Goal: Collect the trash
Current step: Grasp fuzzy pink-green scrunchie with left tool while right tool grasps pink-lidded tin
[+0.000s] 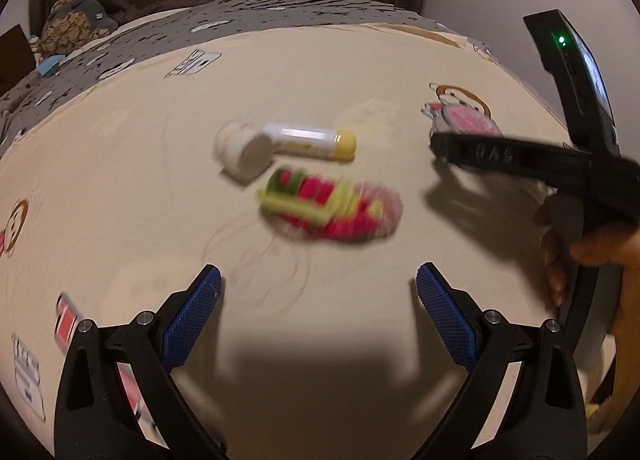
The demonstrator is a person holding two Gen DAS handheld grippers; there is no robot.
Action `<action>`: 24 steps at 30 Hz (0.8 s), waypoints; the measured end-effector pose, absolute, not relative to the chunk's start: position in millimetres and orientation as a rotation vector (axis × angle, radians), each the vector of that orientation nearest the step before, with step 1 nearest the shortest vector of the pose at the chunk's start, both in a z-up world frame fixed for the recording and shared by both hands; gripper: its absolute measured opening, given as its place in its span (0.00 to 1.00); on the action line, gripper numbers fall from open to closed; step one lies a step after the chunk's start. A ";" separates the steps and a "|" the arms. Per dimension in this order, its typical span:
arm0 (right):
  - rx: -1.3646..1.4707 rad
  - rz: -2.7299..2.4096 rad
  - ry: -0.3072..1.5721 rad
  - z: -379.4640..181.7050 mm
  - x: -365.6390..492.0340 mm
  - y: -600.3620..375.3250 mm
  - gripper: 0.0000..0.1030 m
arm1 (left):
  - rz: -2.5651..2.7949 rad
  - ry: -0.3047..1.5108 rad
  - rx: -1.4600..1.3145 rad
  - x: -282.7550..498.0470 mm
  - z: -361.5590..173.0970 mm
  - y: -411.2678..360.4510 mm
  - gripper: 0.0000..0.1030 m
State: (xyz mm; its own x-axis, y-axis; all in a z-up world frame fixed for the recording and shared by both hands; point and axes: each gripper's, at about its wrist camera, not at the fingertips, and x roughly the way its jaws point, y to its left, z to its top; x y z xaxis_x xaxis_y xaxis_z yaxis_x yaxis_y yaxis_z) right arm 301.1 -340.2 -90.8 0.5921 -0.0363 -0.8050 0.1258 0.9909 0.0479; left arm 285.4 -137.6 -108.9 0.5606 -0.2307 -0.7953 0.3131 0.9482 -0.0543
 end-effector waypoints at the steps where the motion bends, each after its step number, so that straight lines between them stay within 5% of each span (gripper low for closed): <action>1: 0.100 -0.095 0.934 -91.3 303.3 -340.2 0.91 | -0.318 0.920 0.094 291.5 -109.4 -140.7 0.90; 4: 0.098 -0.088 0.927 -92.3 308.6 -343.1 0.84 | -0.299 0.923 0.082 308.1 -111.3 -145.7 0.90; 6: 0.095 -0.087 0.919 -91.3 309.1 -345.0 0.69 | -0.287 0.929 0.084 317.9 -113.4 -148.2 0.90; 9: 0.088 -0.079 0.917 -91.3 309.8 -344.9 0.69 | -0.283 0.931 0.090 329.8 -115.9 -151.5 0.89; 13: 0.087 -0.068 0.915 -90.2 306.9 -345.1 0.69 | -0.299 0.923 0.089 332.6 -112.4 -154.3 0.71; 24: 0.045 -0.027 0.898 -69.8 270.9 -332.3 0.69 | -0.278 0.910 0.105 295.8 -94.2 -129.6 0.68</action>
